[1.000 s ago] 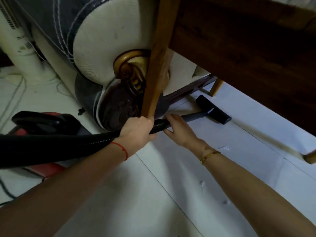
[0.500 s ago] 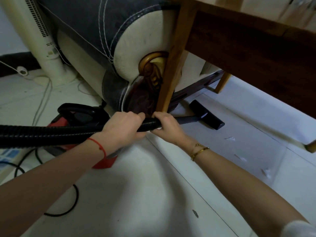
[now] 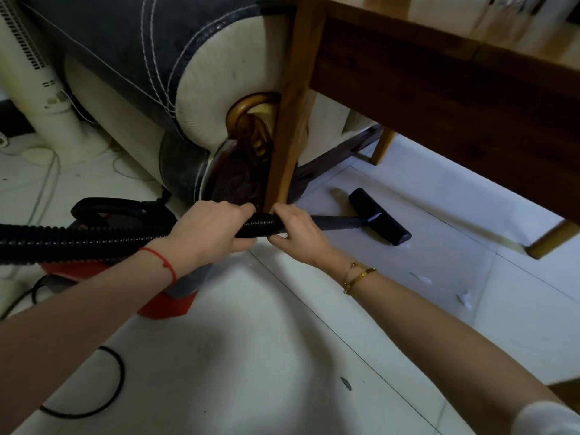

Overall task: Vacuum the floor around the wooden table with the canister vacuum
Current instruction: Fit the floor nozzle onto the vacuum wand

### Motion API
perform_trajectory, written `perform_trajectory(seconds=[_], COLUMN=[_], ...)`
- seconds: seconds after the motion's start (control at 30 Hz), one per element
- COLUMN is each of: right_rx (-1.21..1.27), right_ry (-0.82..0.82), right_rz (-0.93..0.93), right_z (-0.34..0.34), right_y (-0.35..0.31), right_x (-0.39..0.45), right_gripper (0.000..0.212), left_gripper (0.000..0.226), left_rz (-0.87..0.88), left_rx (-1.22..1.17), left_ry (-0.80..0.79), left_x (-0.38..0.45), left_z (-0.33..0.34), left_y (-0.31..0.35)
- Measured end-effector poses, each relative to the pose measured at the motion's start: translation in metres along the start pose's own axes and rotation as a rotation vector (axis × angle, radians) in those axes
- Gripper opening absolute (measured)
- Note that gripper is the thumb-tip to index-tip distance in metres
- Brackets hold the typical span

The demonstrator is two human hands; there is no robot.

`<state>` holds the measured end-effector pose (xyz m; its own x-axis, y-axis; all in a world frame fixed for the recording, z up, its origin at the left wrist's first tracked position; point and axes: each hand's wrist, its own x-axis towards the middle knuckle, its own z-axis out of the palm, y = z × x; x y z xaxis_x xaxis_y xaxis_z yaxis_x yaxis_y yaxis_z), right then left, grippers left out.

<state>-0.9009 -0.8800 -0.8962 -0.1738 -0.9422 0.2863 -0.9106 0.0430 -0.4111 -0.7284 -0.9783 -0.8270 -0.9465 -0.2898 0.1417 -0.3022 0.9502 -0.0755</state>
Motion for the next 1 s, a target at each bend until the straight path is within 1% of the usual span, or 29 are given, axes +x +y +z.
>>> perform_trajectory(seconds=[0.1,0.23,0.33,0.43,0.6,0.77,0.9,1.0], right_rx=[-0.065,-0.147,-0.179,-0.149,-0.156,-0.221,-0.211,-0.176], right_ry=[-0.028,-0.065,-0.068,-0.070,-0.098,-0.057,-0.036,-0.019], right_rz=[-0.004,0.044,0.076,0.085,0.178,0.250,0.246,0.227], right_z=[-0.006,-0.016,-0.026,-0.036,-0.047,-0.062,-0.068,-0.067], right_y=[0.019,0.045,0.065,0.086,0.124,0.157,0.176,0.180], right_x=[-0.005,-0.006,-0.007,-0.010,-0.014,-0.015,-0.018,-0.021], right_gripper=[0.017,0.030,0.028,0.026,0.029,0.028,0.025,0.024], left_gripper=[0.031,0.033,0.030,0.028,0.032,0.034,0.037,0.037], left_rz=[-0.003,-0.015,-0.030,-0.049,-0.051,-0.072,-0.100,-0.100], left_rx=[-0.009,-0.019,-0.079,-0.128,-0.126,-0.143,-0.156,-0.153], left_ry=[-0.002,0.010,0.001,-0.014,-0.023,0.004,-0.040,-0.024], left_x=[0.015,0.039,0.060,0.081,0.120,0.159,0.180,0.184], left_z=[0.009,0.020,0.028,0.036,0.050,0.062,0.068,0.072], left_y=[0.011,0.024,0.035,0.049,0.072,0.095,0.106,0.107])
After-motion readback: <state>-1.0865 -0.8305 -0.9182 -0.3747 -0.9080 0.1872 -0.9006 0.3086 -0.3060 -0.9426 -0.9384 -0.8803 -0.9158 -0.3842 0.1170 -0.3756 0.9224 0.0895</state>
